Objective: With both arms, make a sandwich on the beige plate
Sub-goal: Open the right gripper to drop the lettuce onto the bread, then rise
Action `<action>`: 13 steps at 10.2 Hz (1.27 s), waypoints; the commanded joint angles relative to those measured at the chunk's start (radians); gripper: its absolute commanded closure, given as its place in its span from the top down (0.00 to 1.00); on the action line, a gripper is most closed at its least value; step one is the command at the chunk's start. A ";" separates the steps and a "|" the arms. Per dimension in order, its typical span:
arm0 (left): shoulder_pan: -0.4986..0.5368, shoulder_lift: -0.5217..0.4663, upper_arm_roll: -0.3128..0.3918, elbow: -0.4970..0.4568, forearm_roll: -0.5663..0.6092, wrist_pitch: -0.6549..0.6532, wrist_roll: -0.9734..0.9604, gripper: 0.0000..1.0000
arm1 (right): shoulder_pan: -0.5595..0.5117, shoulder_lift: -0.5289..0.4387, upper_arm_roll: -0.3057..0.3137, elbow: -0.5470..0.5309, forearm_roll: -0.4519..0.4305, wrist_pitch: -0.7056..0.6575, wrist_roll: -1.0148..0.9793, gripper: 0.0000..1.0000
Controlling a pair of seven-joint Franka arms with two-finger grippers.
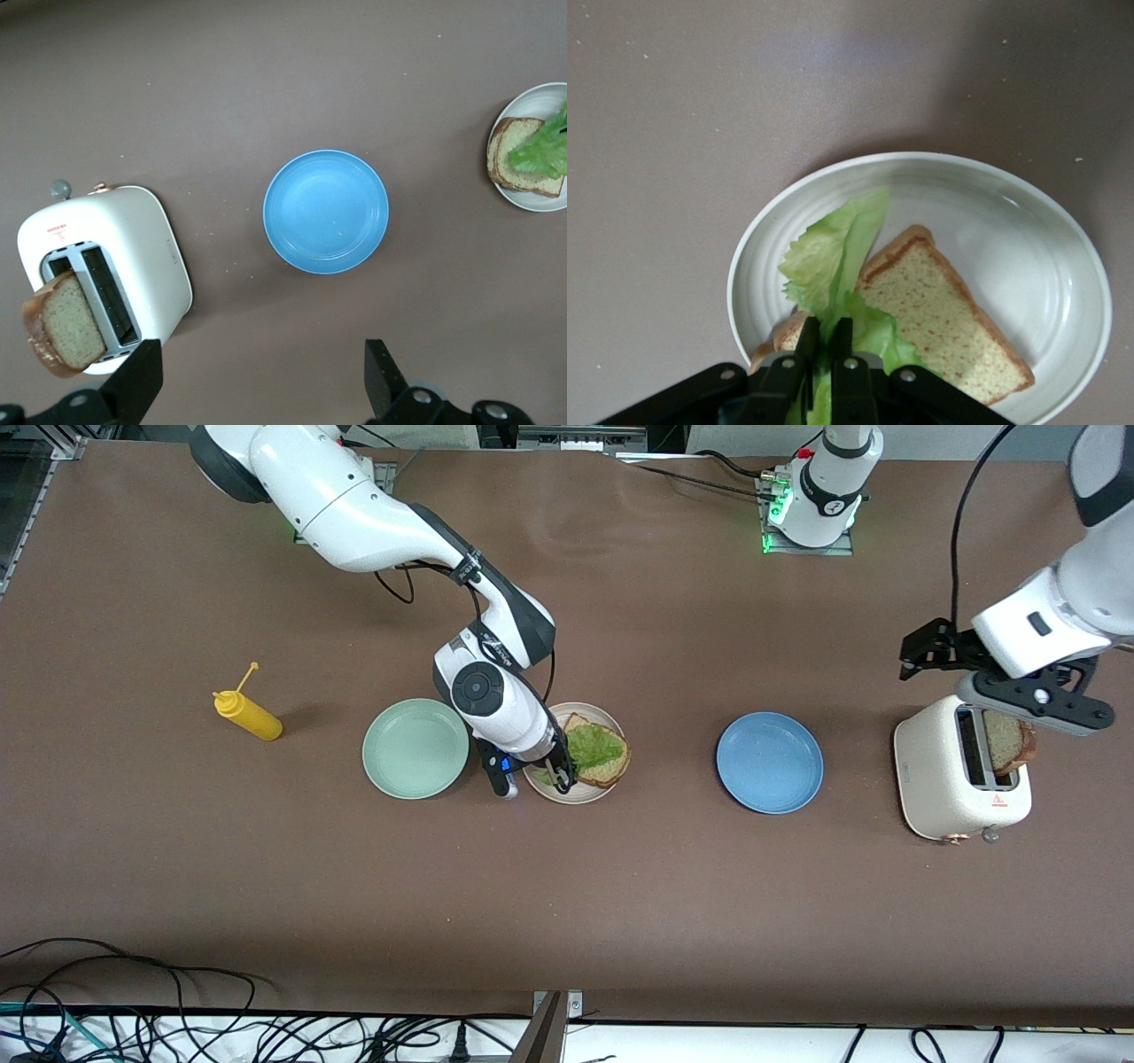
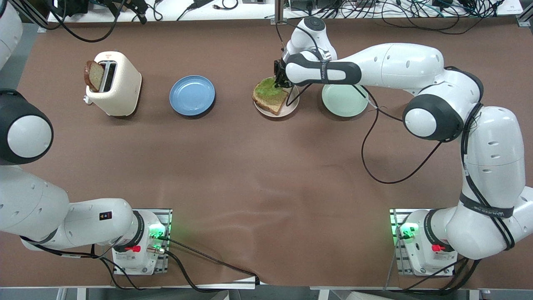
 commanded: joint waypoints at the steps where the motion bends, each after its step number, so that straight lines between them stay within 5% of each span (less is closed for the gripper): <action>1: -0.091 -0.024 0.095 -0.019 0.040 0.013 0.006 1.00 | 0.012 0.017 -0.004 0.036 -0.012 0.003 0.030 0.09; 2: -0.124 -0.024 0.147 -0.012 0.039 0.015 0.003 1.00 | 0.012 0.017 -0.004 0.036 -0.012 0.003 0.032 0.43; 3: -0.113 -0.024 0.161 -0.005 0.031 0.009 -0.001 1.00 | 0.015 0.017 -0.004 0.036 -0.012 0.003 0.036 0.99; 9: -0.079 -0.044 0.166 -0.004 0.028 -0.013 0.005 1.00 | 0.009 -0.015 -0.007 0.054 -0.023 -0.044 0.033 1.00; 13: -0.044 -0.040 0.163 -0.002 -0.021 -0.010 0.011 1.00 | -0.096 -0.194 -0.004 0.052 -0.015 -0.423 -0.213 1.00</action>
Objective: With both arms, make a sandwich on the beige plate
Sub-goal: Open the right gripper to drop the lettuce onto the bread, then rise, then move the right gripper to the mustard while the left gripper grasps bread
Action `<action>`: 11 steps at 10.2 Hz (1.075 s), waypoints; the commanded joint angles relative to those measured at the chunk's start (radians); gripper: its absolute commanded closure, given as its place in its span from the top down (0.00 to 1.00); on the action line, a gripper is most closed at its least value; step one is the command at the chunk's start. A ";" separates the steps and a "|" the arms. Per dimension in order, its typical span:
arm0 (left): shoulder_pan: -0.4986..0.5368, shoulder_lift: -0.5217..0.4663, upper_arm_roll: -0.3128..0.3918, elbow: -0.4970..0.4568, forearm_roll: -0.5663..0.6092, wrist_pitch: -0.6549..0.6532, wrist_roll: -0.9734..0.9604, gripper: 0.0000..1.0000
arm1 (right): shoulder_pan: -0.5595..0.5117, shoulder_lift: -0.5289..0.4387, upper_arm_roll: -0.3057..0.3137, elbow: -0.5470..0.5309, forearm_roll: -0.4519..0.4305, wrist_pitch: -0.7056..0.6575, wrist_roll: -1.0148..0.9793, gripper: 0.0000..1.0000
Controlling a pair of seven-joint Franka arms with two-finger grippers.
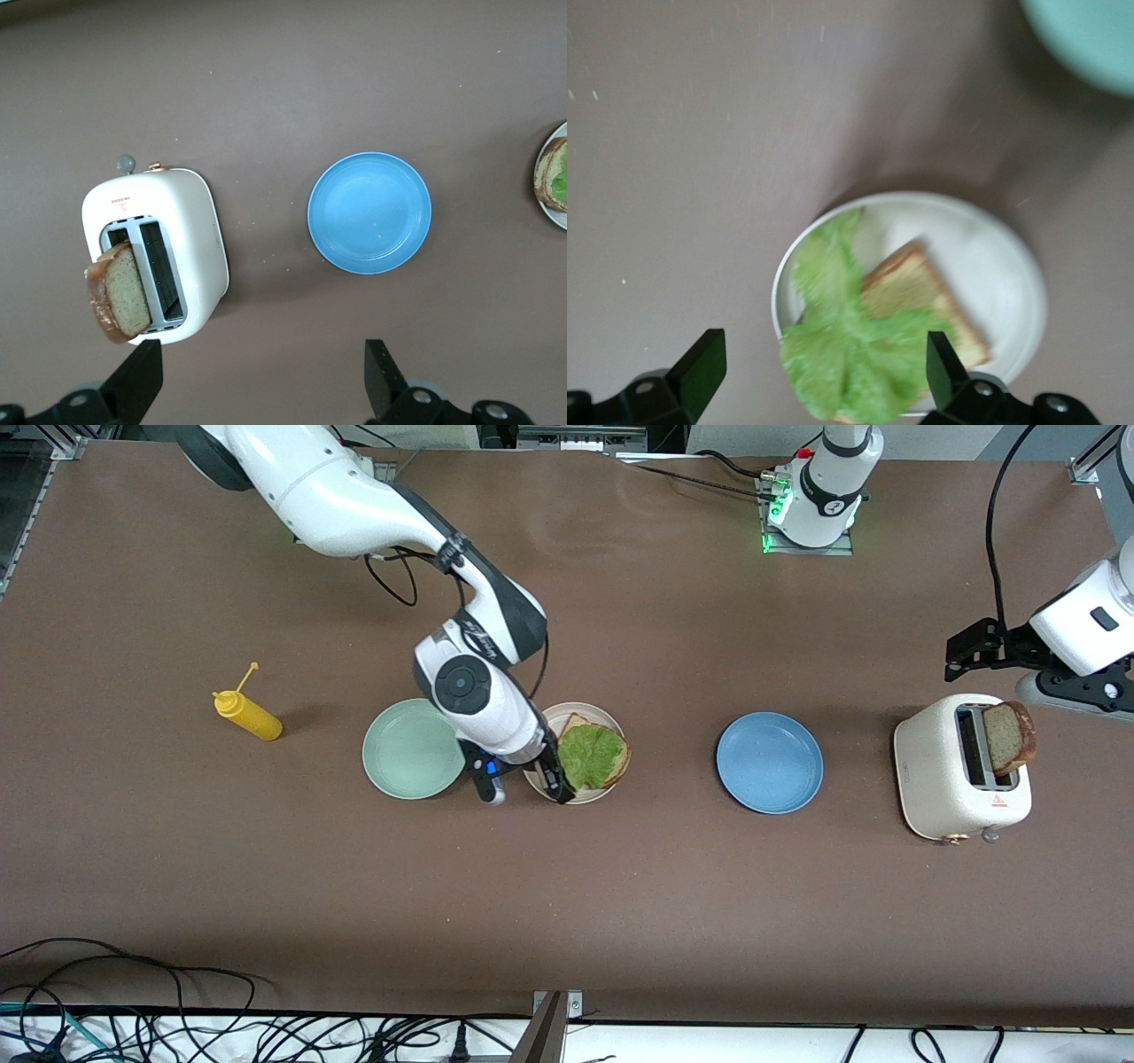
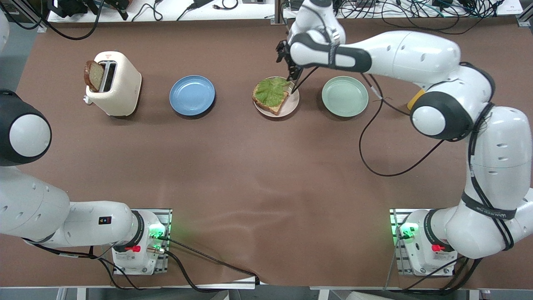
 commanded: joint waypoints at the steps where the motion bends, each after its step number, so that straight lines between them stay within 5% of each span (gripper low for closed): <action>1: 0.001 -0.005 -0.008 -0.009 -0.022 -0.006 0.008 1.00 | -0.077 -0.129 0.007 -0.023 -0.003 -0.240 -0.220 1.00; 5: -0.020 0.046 -0.019 0.001 -0.028 0.000 0.013 1.00 | -0.191 -0.249 -0.030 -0.026 -0.020 -0.574 -0.757 1.00; 11: -0.042 0.034 -0.031 0.005 -0.015 0.006 0.010 1.00 | -0.191 -0.431 -0.329 -0.144 -0.039 -0.674 -1.404 0.97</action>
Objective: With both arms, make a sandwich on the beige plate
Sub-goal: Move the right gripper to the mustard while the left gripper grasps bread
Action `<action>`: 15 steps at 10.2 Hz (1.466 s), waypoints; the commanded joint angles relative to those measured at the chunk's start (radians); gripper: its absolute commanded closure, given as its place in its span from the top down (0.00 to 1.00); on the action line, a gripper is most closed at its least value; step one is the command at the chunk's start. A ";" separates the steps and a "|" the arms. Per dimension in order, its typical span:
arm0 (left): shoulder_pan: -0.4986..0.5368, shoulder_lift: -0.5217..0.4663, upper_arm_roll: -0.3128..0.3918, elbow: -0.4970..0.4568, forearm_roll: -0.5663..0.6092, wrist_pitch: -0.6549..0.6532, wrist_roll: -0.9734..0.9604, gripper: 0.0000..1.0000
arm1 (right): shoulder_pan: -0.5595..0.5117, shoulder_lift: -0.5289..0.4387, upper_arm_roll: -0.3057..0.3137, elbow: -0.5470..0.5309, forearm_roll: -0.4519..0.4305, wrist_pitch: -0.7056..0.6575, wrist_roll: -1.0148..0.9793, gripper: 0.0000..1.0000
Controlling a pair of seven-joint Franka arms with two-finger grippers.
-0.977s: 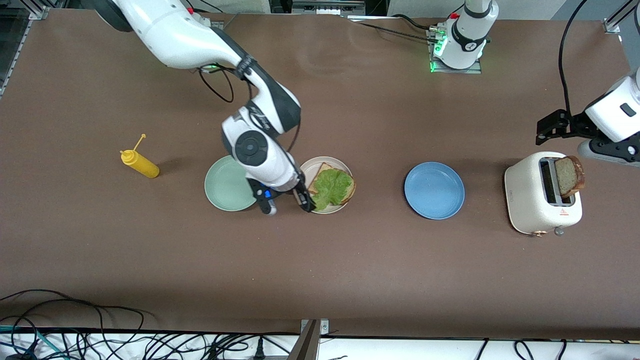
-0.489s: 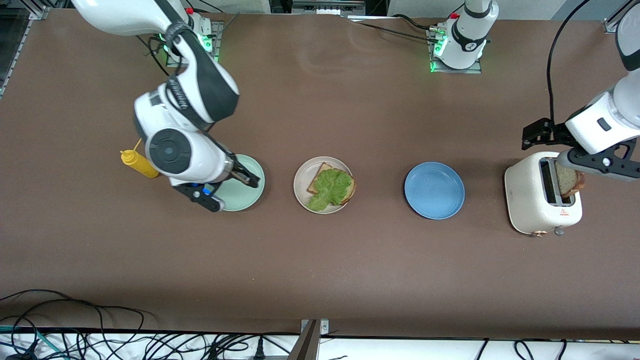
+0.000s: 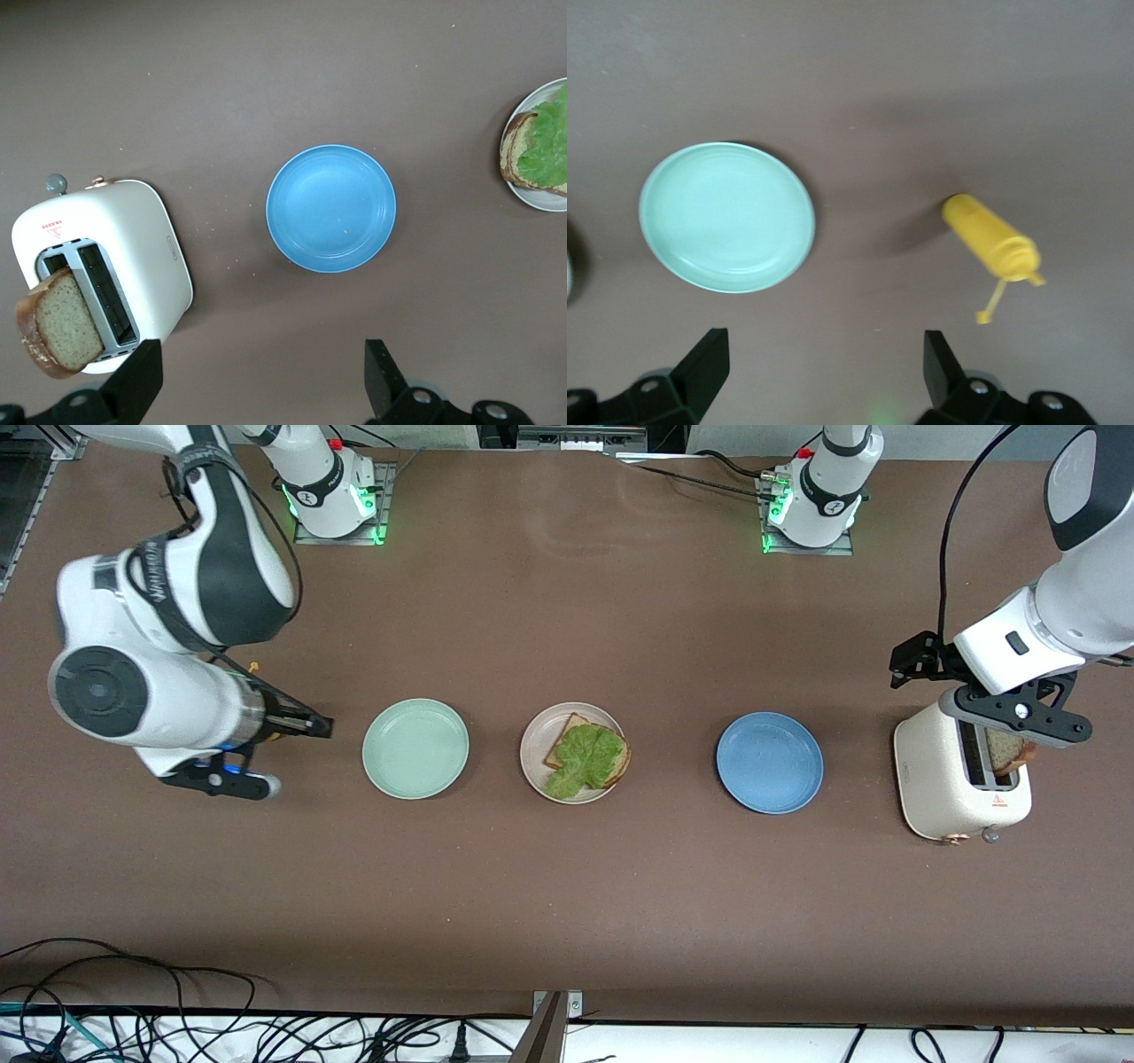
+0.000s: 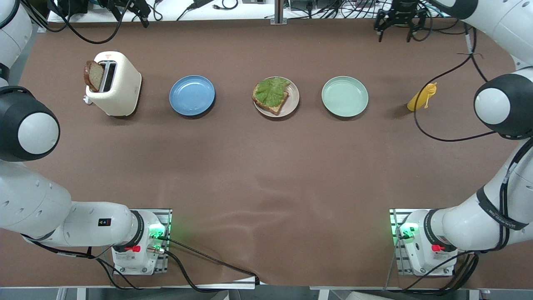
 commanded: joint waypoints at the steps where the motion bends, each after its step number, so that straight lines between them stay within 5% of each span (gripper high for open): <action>1: 0.024 -0.014 0.008 0.005 -0.015 0.003 0.011 1.00 | 0.007 -0.095 -0.081 -0.114 -0.011 0.013 -0.158 0.97; 5: 0.058 -0.006 0.014 0.004 -0.010 0.014 -0.004 1.00 | 0.007 -0.128 -0.267 -0.187 0.010 0.062 -0.461 0.97; 8: 0.089 -0.014 0.012 -0.001 -0.009 0.006 0.000 1.00 | 0.007 -0.258 -0.284 -0.429 0.013 0.296 -0.533 0.99; 11: 0.090 -0.009 0.011 0.001 -0.018 0.012 -0.003 1.00 | 0.004 -0.270 -0.290 -0.482 0.013 0.352 -0.552 1.00; 15: 0.087 -0.009 0.008 -0.001 -0.018 0.012 -0.004 1.00 | 0.004 -0.287 -0.386 -0.646 0.089 0.611 -1.027 1.00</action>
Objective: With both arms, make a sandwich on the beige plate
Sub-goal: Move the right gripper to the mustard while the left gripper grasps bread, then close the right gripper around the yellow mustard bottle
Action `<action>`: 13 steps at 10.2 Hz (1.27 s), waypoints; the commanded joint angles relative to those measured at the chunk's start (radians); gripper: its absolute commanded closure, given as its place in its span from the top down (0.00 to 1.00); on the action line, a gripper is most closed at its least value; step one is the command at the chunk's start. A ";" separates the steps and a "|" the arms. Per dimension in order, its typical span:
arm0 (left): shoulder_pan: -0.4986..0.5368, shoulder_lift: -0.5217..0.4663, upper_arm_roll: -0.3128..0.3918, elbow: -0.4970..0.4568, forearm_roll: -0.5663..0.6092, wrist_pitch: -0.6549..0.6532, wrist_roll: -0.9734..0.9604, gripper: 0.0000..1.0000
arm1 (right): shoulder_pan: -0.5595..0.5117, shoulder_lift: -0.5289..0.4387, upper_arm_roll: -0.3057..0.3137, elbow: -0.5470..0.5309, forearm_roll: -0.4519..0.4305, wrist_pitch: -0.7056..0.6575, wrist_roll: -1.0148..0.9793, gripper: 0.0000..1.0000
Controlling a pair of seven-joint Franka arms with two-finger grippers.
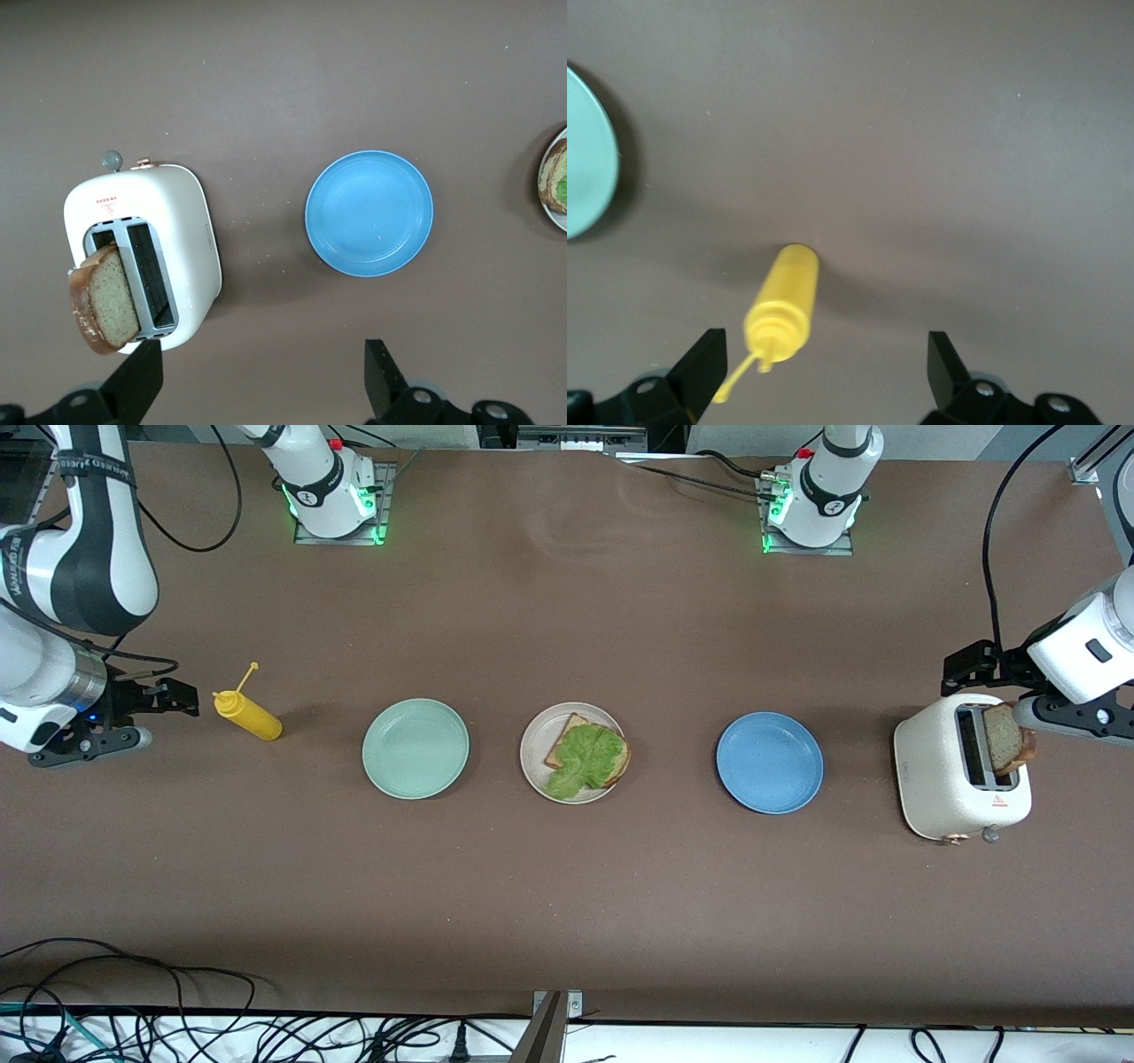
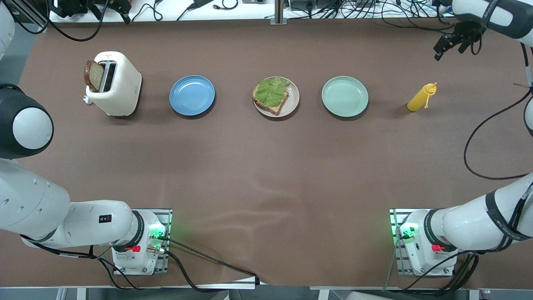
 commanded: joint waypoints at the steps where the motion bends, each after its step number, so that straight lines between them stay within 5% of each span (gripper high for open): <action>1: -0.005 -0.002 -0.002 0.001 -0.016 0.004 -0.002 1.00 | 0.005 -0.036 -0.075 -0.077 0.131 0.067 -0.358 1.00; 4: -0.008 0.004 -0.002 0.001 -0.009 0.005 -0.022 1.00 | -0.012 0.003 -0.157 -0.112 0.387 0.070 -0.911 1.00; 6: 0.003 0.014 0.003 -0.001 -0.007 0.005 -0.025 1.00 | -0.066 0.059 -0.157 -0.114 0.544 0.058 -1.271 1.00; 13: 0.086 0.039 0.010 -0.004 -0.007 0.057 -0.039 1.00 | -0.172 0.123 -0.157 -0.196 0.669 -0.022 -1.671 1.00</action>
